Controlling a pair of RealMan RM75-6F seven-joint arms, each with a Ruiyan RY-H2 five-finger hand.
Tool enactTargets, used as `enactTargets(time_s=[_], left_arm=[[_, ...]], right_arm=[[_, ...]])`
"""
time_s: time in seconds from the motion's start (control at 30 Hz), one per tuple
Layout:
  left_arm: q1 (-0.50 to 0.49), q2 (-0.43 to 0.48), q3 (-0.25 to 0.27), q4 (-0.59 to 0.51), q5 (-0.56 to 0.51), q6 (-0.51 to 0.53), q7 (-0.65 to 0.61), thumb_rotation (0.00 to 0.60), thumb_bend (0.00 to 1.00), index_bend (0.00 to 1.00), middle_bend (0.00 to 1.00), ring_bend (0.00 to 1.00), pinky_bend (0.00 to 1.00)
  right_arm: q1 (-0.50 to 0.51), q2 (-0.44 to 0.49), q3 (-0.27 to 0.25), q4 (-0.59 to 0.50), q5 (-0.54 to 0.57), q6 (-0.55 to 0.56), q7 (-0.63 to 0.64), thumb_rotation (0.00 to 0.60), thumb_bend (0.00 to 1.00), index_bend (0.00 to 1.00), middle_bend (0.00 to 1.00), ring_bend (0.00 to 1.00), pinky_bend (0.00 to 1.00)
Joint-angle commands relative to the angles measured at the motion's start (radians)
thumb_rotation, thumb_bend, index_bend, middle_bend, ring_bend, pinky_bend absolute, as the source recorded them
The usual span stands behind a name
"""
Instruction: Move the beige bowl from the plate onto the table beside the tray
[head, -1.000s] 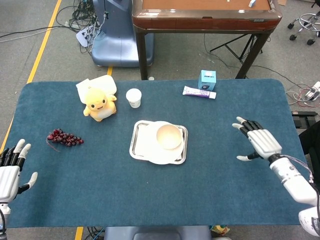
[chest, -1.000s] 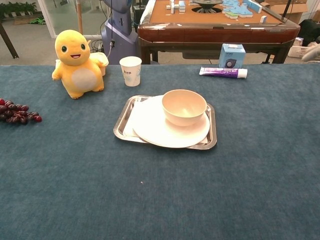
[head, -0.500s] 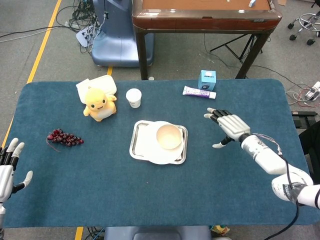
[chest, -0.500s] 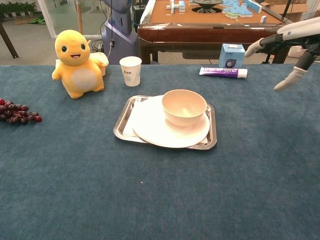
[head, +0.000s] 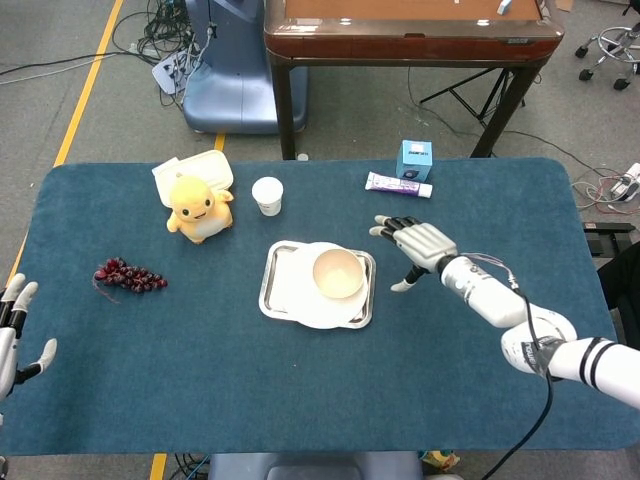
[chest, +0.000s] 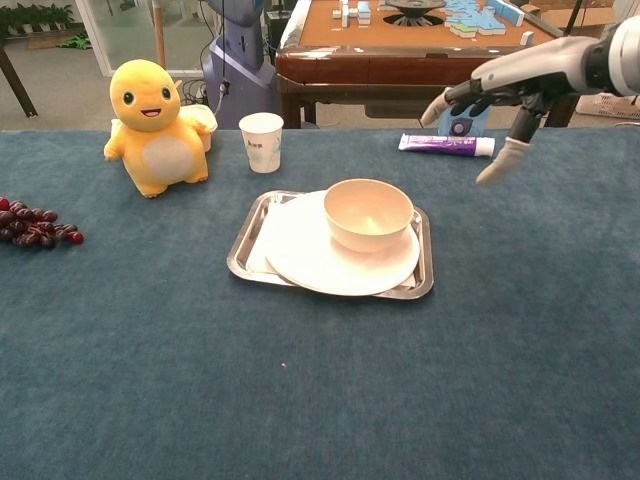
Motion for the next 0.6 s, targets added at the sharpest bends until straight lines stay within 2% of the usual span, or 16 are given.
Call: enactTargets(time_s=[0.03,0.17,0.6], left_arm=[[-0.001,0.002,-0.003,-0.002,-0.004,-0.003,-0.004,0.600,0.32,0.00,0.00,0.00,0.00],[0.002,0.003,0.000,0.005,-0.005,-0.003,-0.017,0.600,0.32,0.00,0.00,0.00,0.00],[0.011,0.018,-0.002,0.006,-0.006,0.003,-0.051,0.600,0.32,0.00,0.00,0.00,0.00]], right_arm=[[0.037,-0.029,-0.012,0.023,0.026,-0.022,-0.016,0.600,0.04,0.00,0.00,0.00,0.00],[0.082,-0.078,-0.022,0.072,0.058,-0.051,-0.015,0.600,0.04,0.00,0.00,0.00,0.00],[0.195,-0.226,-0.037,0.225,0.069,-0.128,0.003,0.600,0.03,0.00,0.00,0.00,0.00]])
